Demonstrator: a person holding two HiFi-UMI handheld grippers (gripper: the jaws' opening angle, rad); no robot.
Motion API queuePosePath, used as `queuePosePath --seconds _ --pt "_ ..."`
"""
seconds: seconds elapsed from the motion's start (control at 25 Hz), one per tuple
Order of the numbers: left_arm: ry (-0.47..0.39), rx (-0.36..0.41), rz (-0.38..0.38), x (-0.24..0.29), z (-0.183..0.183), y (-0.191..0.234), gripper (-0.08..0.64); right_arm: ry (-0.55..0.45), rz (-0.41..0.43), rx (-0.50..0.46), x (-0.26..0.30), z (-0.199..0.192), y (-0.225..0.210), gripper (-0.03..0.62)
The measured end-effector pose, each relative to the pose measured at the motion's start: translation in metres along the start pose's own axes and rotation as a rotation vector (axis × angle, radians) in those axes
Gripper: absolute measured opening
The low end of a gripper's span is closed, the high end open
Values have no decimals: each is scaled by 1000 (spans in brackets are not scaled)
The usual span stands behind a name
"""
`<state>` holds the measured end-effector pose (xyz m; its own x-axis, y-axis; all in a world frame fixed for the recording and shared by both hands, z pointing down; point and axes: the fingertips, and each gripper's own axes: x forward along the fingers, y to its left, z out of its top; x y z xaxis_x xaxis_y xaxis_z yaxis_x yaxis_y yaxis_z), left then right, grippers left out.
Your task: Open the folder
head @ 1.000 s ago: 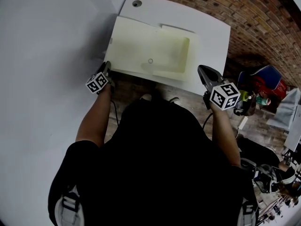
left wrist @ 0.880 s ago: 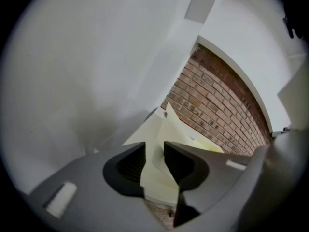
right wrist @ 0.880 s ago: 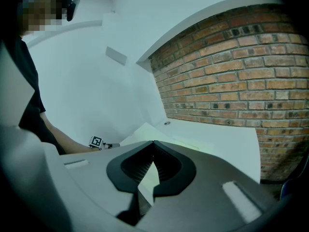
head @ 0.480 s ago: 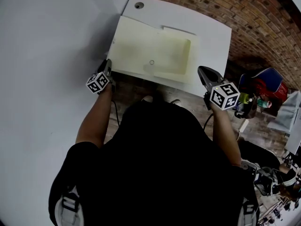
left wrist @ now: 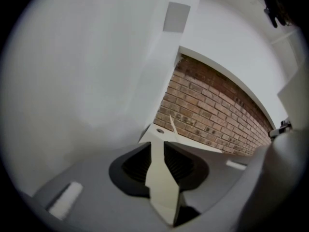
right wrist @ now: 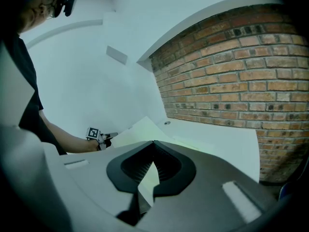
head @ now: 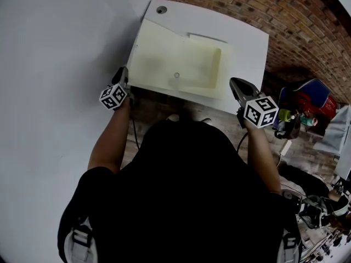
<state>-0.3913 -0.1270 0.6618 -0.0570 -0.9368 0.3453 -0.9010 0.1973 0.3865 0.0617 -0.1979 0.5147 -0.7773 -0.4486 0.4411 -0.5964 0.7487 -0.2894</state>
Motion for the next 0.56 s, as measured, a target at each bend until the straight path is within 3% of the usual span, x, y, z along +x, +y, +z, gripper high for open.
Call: queuePosePath --seconds 0.44,0.56 --pt "-46 49 -43 1 30 -19 74 -8 -17 5 -8 0 -3 3" --pt "-53 79 -61 -1 39 -28 40 -9 -23 8 -11 1 -4 3"
